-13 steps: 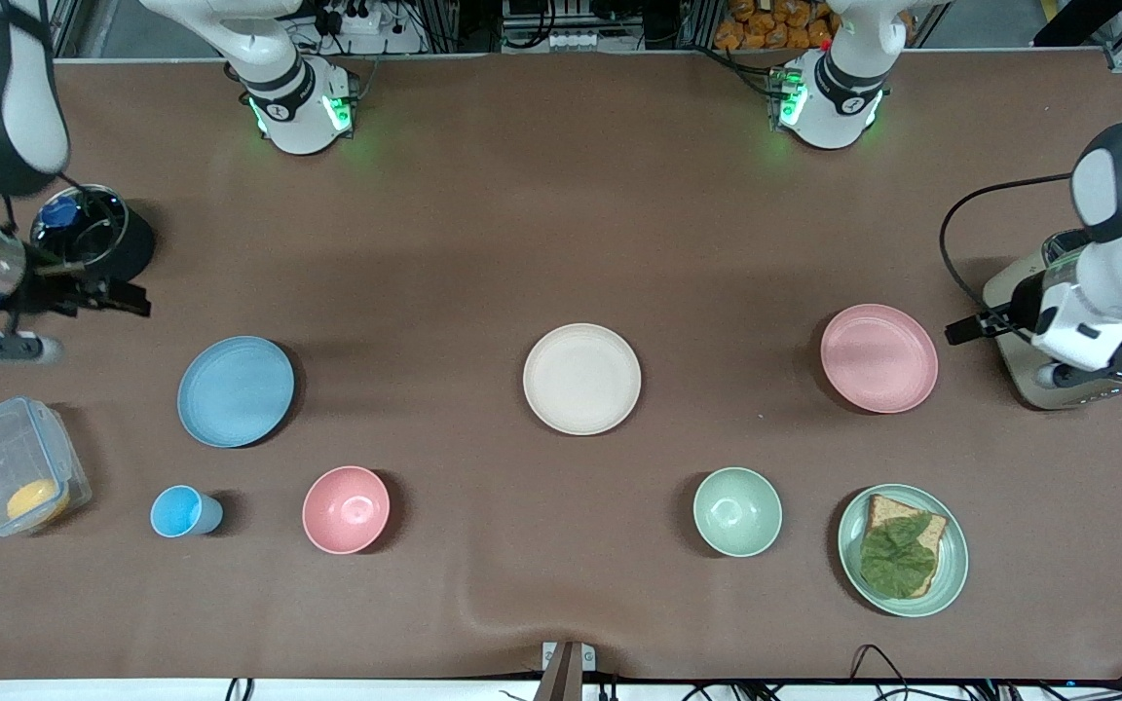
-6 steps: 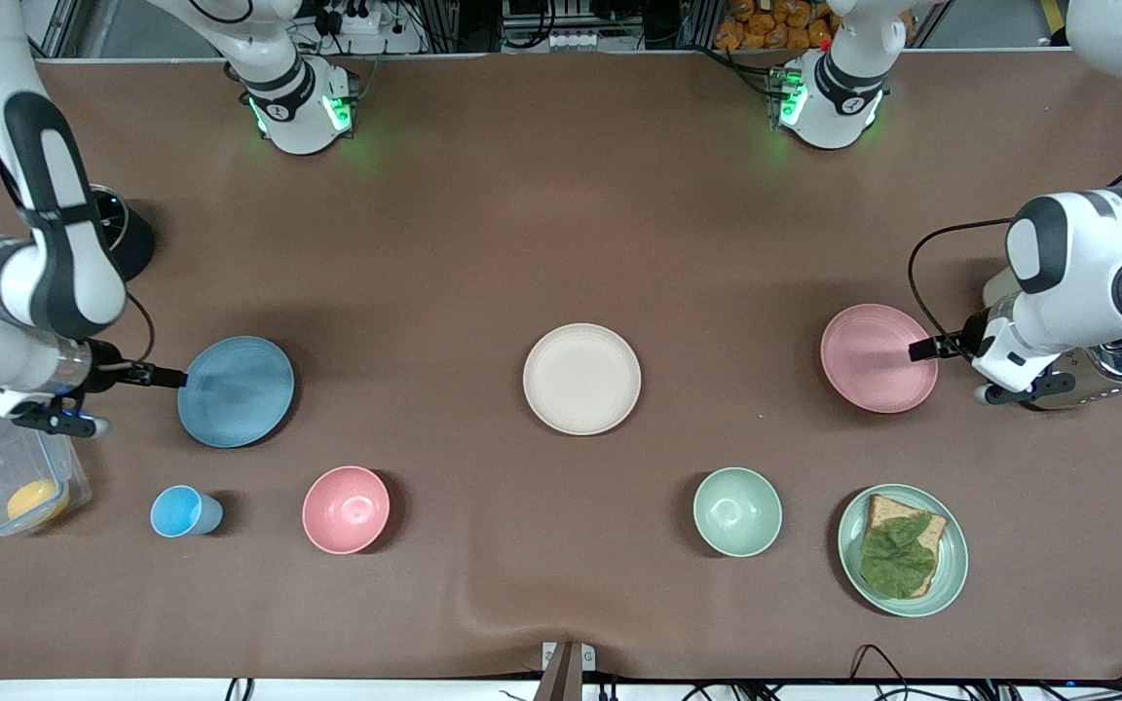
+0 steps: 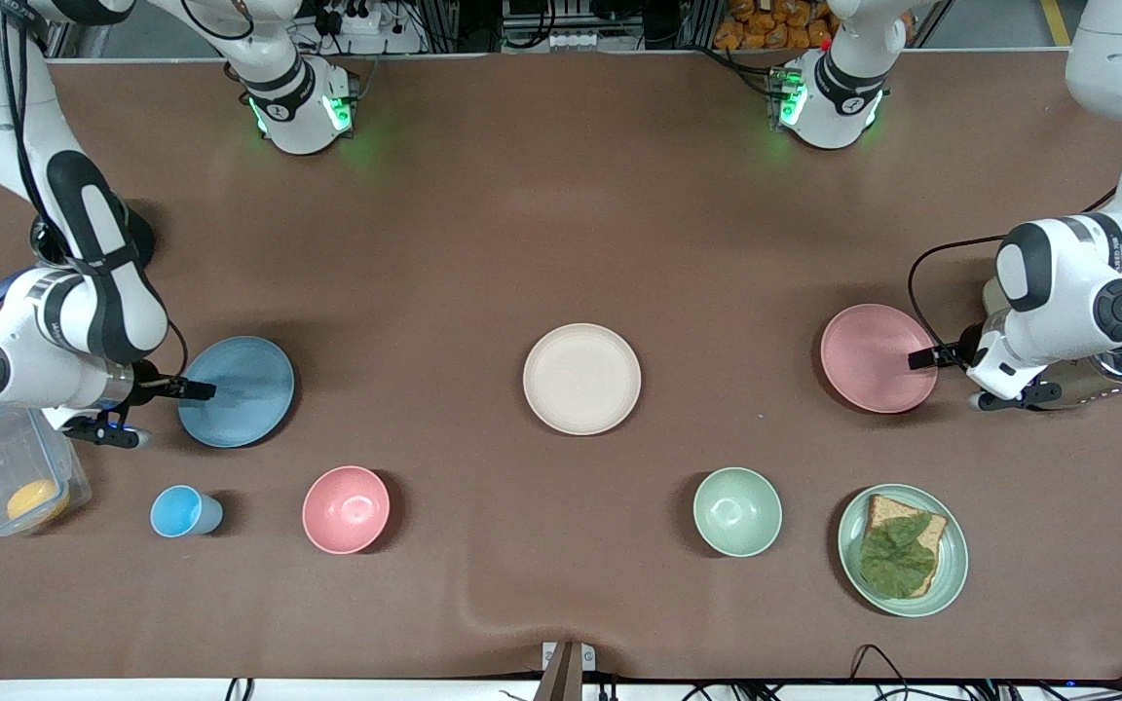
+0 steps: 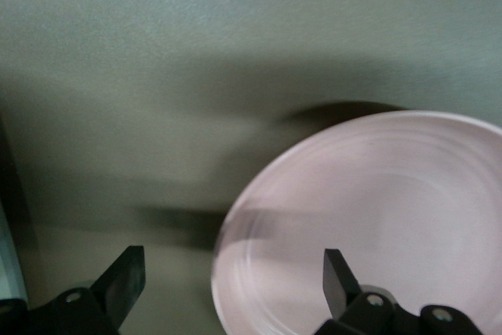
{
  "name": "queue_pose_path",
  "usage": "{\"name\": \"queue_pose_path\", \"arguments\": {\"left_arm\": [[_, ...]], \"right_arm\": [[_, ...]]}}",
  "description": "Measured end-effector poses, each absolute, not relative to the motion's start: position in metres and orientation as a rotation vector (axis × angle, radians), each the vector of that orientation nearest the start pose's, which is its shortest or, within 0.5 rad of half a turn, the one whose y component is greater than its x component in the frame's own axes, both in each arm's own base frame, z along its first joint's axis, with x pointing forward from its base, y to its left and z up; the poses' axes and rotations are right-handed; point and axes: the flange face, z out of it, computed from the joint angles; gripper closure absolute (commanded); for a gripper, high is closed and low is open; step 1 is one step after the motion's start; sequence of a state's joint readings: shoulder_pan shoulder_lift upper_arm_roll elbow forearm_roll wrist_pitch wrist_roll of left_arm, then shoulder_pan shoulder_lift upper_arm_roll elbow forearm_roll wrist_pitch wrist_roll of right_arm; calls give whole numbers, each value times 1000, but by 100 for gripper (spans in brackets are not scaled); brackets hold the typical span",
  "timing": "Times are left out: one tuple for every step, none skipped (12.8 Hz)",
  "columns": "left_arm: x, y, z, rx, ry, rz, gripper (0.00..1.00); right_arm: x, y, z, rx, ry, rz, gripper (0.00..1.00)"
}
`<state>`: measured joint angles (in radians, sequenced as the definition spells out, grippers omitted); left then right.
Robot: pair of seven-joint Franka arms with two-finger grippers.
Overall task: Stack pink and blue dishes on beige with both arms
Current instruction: 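Grip the blue plate with the right gripper while the left gripper grips pink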
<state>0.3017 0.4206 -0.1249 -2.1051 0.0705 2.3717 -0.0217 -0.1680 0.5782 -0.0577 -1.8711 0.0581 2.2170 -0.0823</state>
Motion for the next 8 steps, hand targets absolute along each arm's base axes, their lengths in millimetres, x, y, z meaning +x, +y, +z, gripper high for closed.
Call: {"name": "queue_pose_path", "arguments": {"left_arm": [[555,102,200,-3141,-238,237,0],[554,104,196,-3142,-241,236,0],[554,105,193,-3143,-246,236,11],[554,106,190,-3144,-248,237,32],[553,106,189,-3144,-249,239,57],[553,106,188,-3145,-247,240,80],[553,105,188,-3145,-246,239,100],[554,105,188,-3146,-244,239,100]], "right_arm": [[596,-135,184,-3065,230,352,73],[596,-140,183,-3065,192,344,87],[595,-146,183,-3066,173,332,93],[594,-151,181,-3065,164,328,94],[593,-154,180,-3064,159,330,94],[593,-153,178,-3063,155,332,94],[593,-152,177,-3062,152,333,94],[594,-151,181,-3058,150,334,94]]}}
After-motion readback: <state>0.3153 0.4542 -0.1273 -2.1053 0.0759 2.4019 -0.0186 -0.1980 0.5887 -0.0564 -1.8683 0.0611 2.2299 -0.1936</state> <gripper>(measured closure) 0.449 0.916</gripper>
